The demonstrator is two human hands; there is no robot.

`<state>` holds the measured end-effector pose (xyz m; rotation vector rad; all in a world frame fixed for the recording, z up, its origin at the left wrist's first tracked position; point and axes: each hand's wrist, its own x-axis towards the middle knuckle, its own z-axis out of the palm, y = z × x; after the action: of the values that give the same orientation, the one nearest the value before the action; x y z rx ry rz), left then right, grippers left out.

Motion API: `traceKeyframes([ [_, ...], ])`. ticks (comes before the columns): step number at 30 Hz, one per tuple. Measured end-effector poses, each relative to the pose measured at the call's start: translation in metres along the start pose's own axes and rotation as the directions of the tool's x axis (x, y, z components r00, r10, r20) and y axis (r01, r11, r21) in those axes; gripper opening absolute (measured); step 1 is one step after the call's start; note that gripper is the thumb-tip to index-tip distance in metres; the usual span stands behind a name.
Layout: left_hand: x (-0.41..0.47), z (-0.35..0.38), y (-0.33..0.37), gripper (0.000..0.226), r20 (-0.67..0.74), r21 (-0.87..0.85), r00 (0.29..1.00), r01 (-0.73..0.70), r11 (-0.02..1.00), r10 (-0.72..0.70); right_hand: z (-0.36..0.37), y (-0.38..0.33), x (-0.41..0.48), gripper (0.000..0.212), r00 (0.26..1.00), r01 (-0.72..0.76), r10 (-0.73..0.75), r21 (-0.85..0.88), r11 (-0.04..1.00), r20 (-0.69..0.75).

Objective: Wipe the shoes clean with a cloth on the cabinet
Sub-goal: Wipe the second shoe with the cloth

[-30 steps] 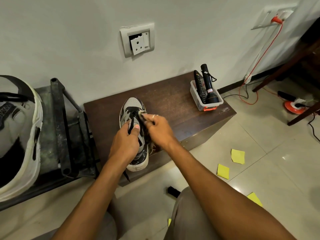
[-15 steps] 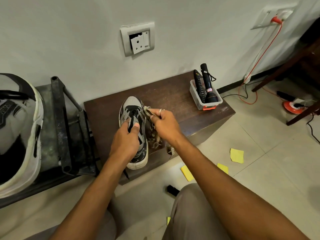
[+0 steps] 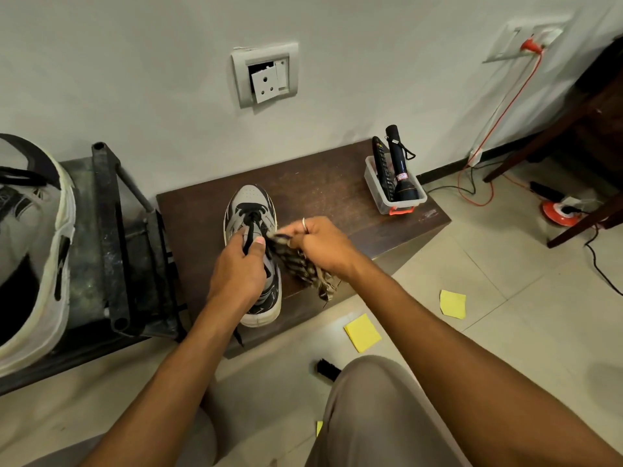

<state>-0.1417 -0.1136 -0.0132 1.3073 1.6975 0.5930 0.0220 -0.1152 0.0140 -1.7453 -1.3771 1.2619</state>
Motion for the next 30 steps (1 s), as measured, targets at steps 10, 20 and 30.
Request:
traceKeyframes([
  [10,0.002,-0.001,-0.004,0.050,-0.050,-0.031,0.999,0.007,1.000,-0.009,0.038,-0.005,0.006,0.033,0.997,0.070,-0.069,0.042,0.997,-0.021],
  [20,-0.001,-0.001,0.002,0.049,-0.029,-0.022,1.000,0.006,1.000,-0.006,0.021,0.003,0.016,0.037,0.991,0.036,-0.027,0.065,0.997,-0.133],
  [30,-0.003,-0.004,0.002,0.049,-0.058,-0.008,0.998,0.017,1.000,-0.018,0.030,0.014,-0.013,0.039,0.998,0.039,-0.042,0.071,0.997,0.048],
])
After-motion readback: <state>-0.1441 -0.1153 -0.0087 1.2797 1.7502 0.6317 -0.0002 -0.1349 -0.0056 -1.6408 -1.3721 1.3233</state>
